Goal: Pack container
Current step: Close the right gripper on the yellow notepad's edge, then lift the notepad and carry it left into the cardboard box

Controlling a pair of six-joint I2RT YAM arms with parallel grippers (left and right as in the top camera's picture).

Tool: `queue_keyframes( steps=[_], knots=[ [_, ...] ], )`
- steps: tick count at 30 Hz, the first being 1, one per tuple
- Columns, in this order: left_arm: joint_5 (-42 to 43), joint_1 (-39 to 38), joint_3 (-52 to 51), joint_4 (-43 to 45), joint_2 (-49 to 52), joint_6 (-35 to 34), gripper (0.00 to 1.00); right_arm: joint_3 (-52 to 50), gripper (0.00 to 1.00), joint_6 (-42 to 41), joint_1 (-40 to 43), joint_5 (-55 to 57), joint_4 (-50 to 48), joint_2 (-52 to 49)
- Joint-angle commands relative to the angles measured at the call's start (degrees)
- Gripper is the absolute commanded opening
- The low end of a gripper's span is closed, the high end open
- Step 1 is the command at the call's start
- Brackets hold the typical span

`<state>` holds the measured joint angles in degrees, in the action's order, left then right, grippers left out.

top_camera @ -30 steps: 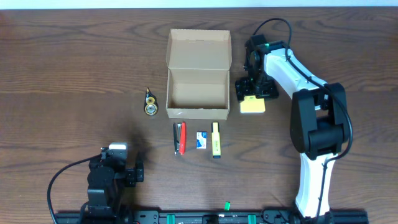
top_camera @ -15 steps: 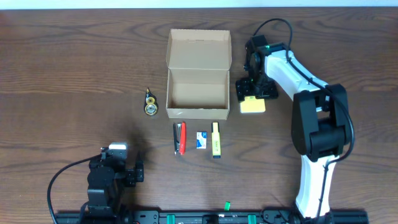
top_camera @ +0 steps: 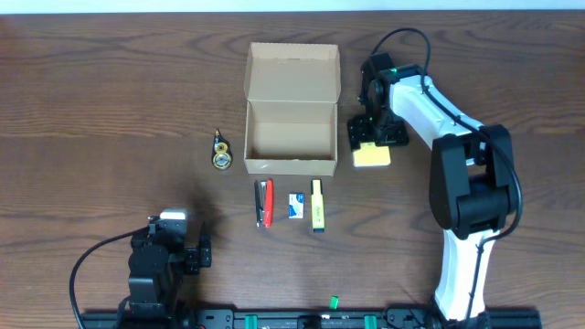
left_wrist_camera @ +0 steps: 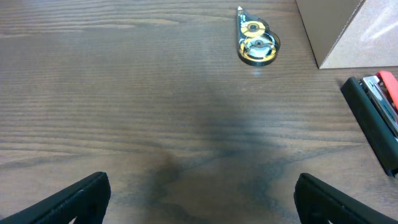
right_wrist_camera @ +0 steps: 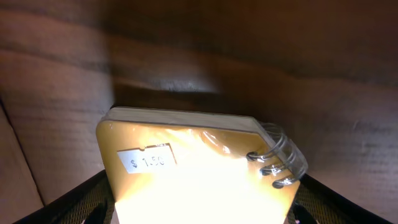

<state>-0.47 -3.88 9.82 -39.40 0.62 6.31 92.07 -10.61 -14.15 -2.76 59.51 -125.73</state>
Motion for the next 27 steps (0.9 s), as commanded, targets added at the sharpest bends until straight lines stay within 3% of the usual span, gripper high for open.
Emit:
queue_keyframes(
  steps=[1, 18, 27],
  knots=[
    [-1.0, 0.2, -0.7, -0.1, -0.4, 1.0, 0.95, -0.9, 0.37, 0.4, -0.5, -0.7, 1.7, -3.9],
    [-1.0, 0.2, -0.7, -0.1, -0.4, 1.0, 0.95, 10.7, 0.33, 0.4, -0.5, -0.7, 12.7, -3.8],
    [-1.0, 0.2, -0.7, -0.1, -0.4, 1.0, 0.95, 15.2, 0.32, 0.4, -0.5, -0.7, 17.0, 0.9]
  ],
)
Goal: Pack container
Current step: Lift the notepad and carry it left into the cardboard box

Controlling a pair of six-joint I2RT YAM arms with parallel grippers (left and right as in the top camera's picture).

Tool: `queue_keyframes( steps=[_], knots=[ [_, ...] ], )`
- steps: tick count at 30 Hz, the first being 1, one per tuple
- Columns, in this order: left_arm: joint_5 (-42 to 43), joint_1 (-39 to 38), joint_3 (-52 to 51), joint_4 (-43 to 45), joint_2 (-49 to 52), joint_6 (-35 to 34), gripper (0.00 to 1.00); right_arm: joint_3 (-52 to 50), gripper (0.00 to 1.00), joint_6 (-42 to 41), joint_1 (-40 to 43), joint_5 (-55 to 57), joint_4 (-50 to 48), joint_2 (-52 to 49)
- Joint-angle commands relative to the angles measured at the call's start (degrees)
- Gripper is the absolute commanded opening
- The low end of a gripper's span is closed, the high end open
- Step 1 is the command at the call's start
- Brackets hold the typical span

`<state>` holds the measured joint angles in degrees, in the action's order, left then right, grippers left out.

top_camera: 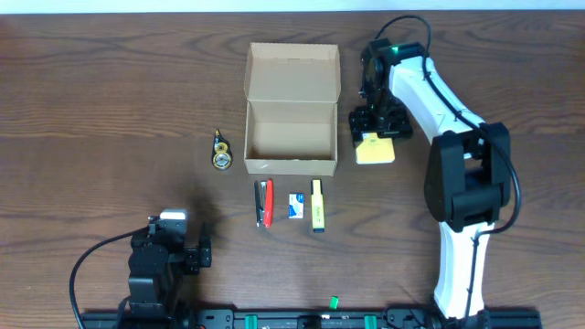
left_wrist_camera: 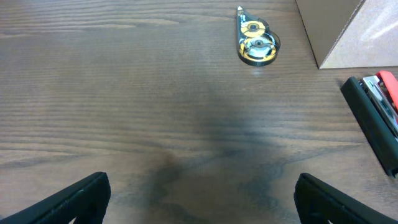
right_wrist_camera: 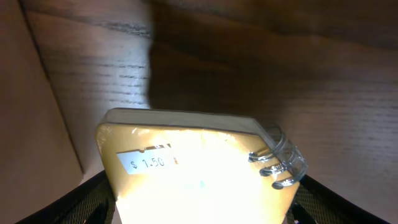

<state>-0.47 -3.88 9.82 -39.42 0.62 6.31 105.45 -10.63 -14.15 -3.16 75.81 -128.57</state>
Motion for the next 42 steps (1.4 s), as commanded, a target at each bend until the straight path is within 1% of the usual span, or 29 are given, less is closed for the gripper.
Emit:
queue_keyframes(
  steps=[1, 2, 5, 14, 21, 25, 31, 36, 42],
  knots=[
    [-1.0, 0.2, -0.7, 0.0, -0.4, 1.0, 0.95, 1.8, 0.32, 0.4, -0.5, -0.3, 0.8, 4.5],
    [-1.0, 0.2, -0.7, 0.0, -0.4, 1.0, 0.96, 1.8, 0.3, 0.4, -0.5, -0.3, 1.0, 5.2],
    [-1.0, 0.2, -0.7, 0.0, -0.4, 1.0, 0.95, 1.8, 0.29, 0.4, -0.6, -1.0, 1.6, 7.6],
    [-1.0, 0.2, -0.7, 0.0, -0.4, 1.0, 0.95, 1.8, 0.3, 0.4, -1.1, -3.5, 2.4, 15.3],
    [-1.0, 0.2, -0.7, 0.0, -0.4, 1.0, 0.95, 1.8, 0.31, 1.1, -5.0, -3.6, 0.4, 19.8],
    [-1.0, 0.2, -0.7, 0.0, -0.4, 1.0, 0.95, 1.8, 0.32, 1.0, -8.7, -3.6, -2.5, 20.1],
    [-1.0, 0.2, -0.7, 0.0, -0.4, 1.0, 0.95, 1.8, 0.33, 1.0, -14.1, -3.3, -10.2, 20.0],
    [-1.0, 0.2, -0.7, 0.0, -0.4, 1.0, 0.95, 1.8, 0.34, 1.0, -15.3, -2.6, -14.4, 19.2],
    [-1.0, 0.2, -0.7, 0.0, -0.4, 1.0, 0.95, 1.7, 0.34, -0.2, -15.3, -2.7, -16.3, 15.4]
  ],
)
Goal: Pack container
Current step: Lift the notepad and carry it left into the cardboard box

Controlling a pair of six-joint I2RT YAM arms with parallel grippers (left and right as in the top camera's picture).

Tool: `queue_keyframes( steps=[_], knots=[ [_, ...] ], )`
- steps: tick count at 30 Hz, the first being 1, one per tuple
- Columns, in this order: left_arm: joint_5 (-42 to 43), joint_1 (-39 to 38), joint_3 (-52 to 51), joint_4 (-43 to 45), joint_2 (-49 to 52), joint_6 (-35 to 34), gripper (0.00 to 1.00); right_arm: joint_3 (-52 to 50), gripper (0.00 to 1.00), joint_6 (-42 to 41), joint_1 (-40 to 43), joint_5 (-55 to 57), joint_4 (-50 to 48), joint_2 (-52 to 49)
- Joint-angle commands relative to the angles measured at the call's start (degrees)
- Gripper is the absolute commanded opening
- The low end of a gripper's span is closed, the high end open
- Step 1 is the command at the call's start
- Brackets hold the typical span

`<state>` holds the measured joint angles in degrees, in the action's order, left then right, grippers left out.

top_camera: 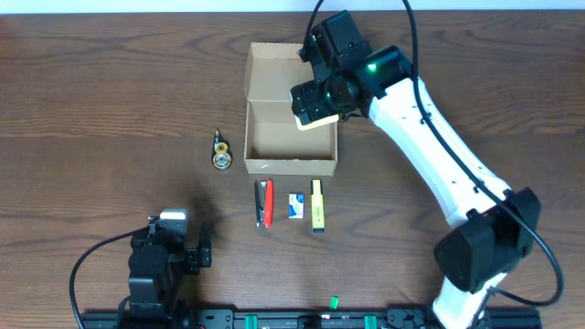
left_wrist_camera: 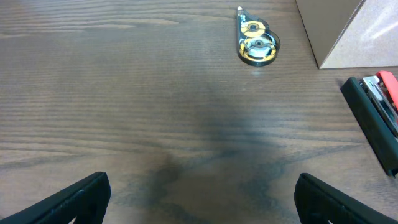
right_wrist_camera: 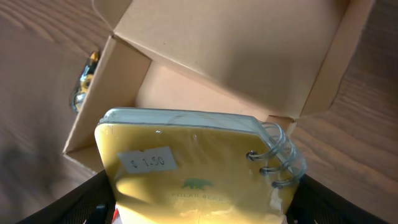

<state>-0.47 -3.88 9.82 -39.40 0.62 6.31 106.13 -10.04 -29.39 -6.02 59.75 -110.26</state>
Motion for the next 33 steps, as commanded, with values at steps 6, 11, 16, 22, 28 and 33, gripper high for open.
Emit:
queue_keyframes(
  steps=[6, 11, 16, 22, 28, 33],
  knots=[
    [-1.0, 0.2, -0.7, -0.1, -0.4, 1.0, 0.95, 1.1, 0.3, -5.4, -0.5, -1.1, -0.3, -8.2],
    [-1.0, 0.2, -0.7, -0.1, -0.4, 1.0, 0.95, 1.1, 0.3, -5.5, -0.9, -1.3, -0.7, -10.6],
    [-1.0, 0.2, -0.7, -0.1, -0.4, 1.0, 0.96, 1.0, 0.31, -6.7, -0.9, -1.3, -1.1, -11.7],
    [-1.0, 0.2, -0.7, -0.1, -0.4, 1.0, 0.95, 1.0, 0.33, -7.5, -1.1, -1.3, -1.5, -11.8],
    [-1.0, 0.2, -0.7, -0.1, -0.4, 1.0, 0.96, 1.0, 0.33, -7.7, -1.2, -1.3, -2.6, -12.3],
    [-1.0, 0.2, -0.7, -0.1, -0.4, 1.0, 0.95, 1.0, 0.33, -7.7, -1.4, -1.3, -3.0, -13.9]
  ],
)
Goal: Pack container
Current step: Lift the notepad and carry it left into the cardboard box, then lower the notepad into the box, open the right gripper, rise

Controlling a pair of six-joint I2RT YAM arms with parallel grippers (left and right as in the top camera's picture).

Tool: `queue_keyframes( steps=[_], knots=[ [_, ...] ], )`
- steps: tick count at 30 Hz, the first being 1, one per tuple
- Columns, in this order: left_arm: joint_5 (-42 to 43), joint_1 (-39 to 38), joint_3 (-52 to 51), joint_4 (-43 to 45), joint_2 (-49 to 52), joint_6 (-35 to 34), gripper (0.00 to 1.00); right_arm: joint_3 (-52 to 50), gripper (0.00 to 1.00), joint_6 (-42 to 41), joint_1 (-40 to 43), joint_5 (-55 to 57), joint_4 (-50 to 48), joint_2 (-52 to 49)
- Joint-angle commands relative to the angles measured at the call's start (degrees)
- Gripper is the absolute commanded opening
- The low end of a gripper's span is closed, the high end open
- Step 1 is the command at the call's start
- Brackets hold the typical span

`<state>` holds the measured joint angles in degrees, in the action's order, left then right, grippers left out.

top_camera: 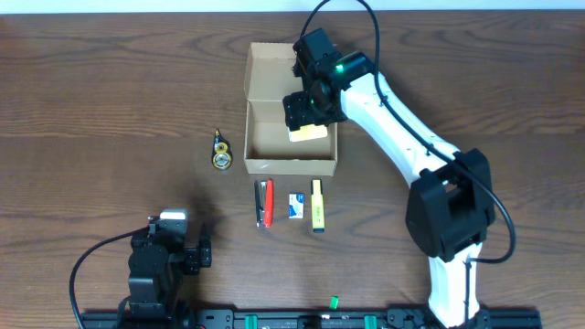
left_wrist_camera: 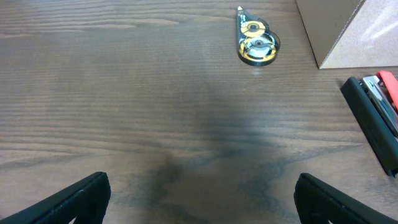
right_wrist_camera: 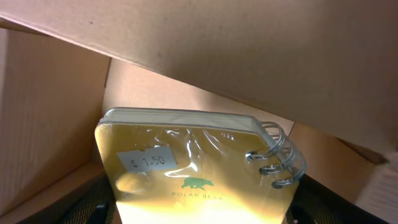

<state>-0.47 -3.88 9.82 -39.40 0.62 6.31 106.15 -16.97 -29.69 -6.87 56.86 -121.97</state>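
An open cardboard box stands at the table's middle back. My right gripper reaches into its right half, shut on a yellow ring-bound notepad with a price sticker, which also shows as the yellow notepad low inside the box. Box walls surround the pad in the right wrist view. My left gripper rests open over bare table at the front left, nothing between its fingers.
A tape dispenser lies left of the box. In front of the box lie a black and red stapler, a small blue-white box and a yellow highlighter. The stapler also shows at the left wrist view's right edge.
My right gripper has gone from above the box's right rim to down inside the box, the notepad still held. The left arm has not moved.
My right gripper was shut on the notepad on the table right of the box. Then it held the pad slightly farther back beside the box, then over the box's right rim, and now holds it inside the box.
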Motion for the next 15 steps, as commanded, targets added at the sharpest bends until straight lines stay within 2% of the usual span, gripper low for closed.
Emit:
queue_keyframes(
  steps=[1, 9, 12, 15],
  knots=[
    [-1.0, 0.2, -0.7, -0.1, -0.4, 1.0, 0.96, 1.0, 0.33, -0.8, -1.1, -0.4, -0.1, -2.6],
    [-1.0, 0.2, -0.7, -0.1, -0.4, 1.0, 0.95, 1.0, 0.32, -0.8, -1.1, -0.4, 0.1, -4.4],
    [-1.0, 0.2, -0.7, -0.1, -0.4, 1.0, 0.95, 1.0, 0.4, -0.8, -1.1, -0.4, 0.0, -4.4],
    [-1.0, 0.2, -0.7, -0.1, -0.4, 1.0, 0.95, 1.0, 0.56, -0.7, -1.1, -0.4, 0.1, -4.4]
  ],
)
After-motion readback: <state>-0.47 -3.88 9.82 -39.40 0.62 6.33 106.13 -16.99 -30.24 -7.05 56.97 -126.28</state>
